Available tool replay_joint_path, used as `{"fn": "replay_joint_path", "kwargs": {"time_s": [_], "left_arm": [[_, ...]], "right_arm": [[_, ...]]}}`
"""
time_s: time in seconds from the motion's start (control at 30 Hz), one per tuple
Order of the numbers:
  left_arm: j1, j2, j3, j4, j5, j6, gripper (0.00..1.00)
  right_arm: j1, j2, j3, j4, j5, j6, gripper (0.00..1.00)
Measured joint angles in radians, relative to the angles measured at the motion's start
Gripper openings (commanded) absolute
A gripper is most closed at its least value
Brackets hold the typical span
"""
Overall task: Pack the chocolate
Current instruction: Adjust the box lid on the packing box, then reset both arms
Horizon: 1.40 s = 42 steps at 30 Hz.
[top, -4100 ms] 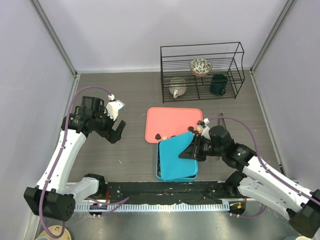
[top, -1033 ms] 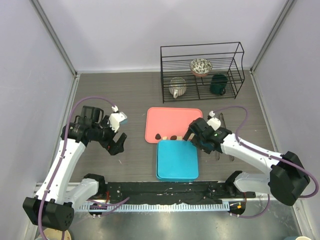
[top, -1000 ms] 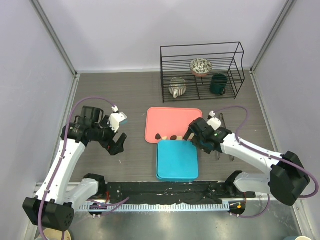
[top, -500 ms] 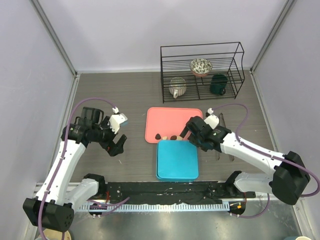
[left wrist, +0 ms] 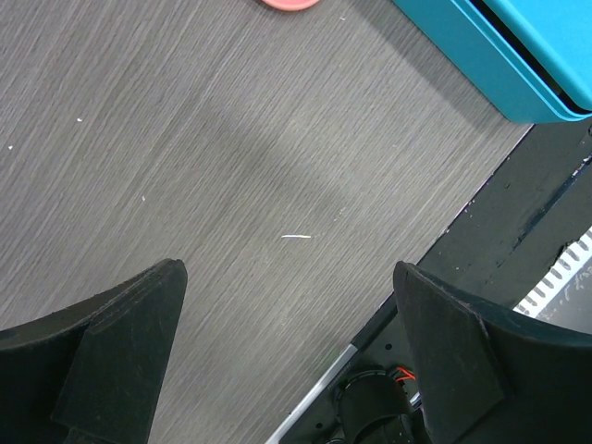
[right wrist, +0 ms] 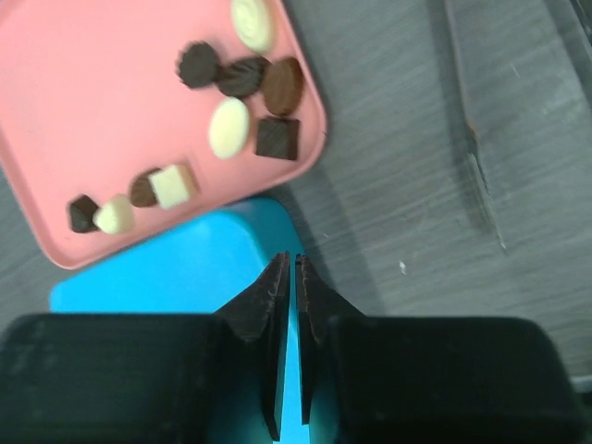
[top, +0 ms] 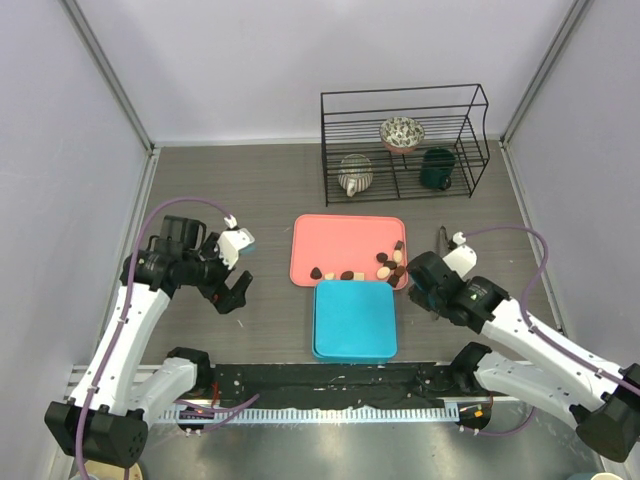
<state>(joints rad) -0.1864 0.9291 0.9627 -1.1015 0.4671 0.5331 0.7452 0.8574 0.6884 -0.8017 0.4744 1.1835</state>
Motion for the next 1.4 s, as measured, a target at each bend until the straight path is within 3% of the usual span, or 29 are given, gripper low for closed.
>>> {"fn": "replay_joint_path", "kwargs": {"time_s": [0.23,0.57,1.03,1.07,1.13,1.17,1.2,1.4], "left_arm": [[0.000,0.000,0.000,-0.003,-0.003,0.000,1.00],[0.000,0.005,0.007,-0.007,-0.012,0.000,1.00],[0.000,0.020,0.017,-0.004,-0.013,0.000,1.00],[0.000,0.020,0.017,-0.004,-0.013,0.000,1.00],[0.000,0.020,0.017,-0.004,-0.014,0.000,1.00],[0.000,0.020,0.017,-0.004,-0.016,0.000,1.00],[0.000,0.020,0.017,-0.003,-0.019,0.001,1.00],[0.000,0.035,0.020,-0.002,-0.039,-0.009,1.00]], "right_arm": [[0.000,-0.003,-0.090,-0.047,-0.082,0.000,0.21],[0.024,0.096,-0.146,0.028,-0.193,-0.007,0.20],[0.143,0.143,-0.049,0.006,-0.203,-0.001,0.21],[0.144,0.147,-0.047,0.005,-0.201,-0.002,0.23],[0.146,0.147,-0.041,-0.003,-0.193,-0.003,0.39],[0.146,0.143,-0.036,-0.012,-0.182,-0.005,0.51],[0.146,0.140,-0.027,-0.030,-0.167,-0.010,0.99],[0.146,0.116,0.136,-0.148,-0.044,-0.113,1.00]]}}
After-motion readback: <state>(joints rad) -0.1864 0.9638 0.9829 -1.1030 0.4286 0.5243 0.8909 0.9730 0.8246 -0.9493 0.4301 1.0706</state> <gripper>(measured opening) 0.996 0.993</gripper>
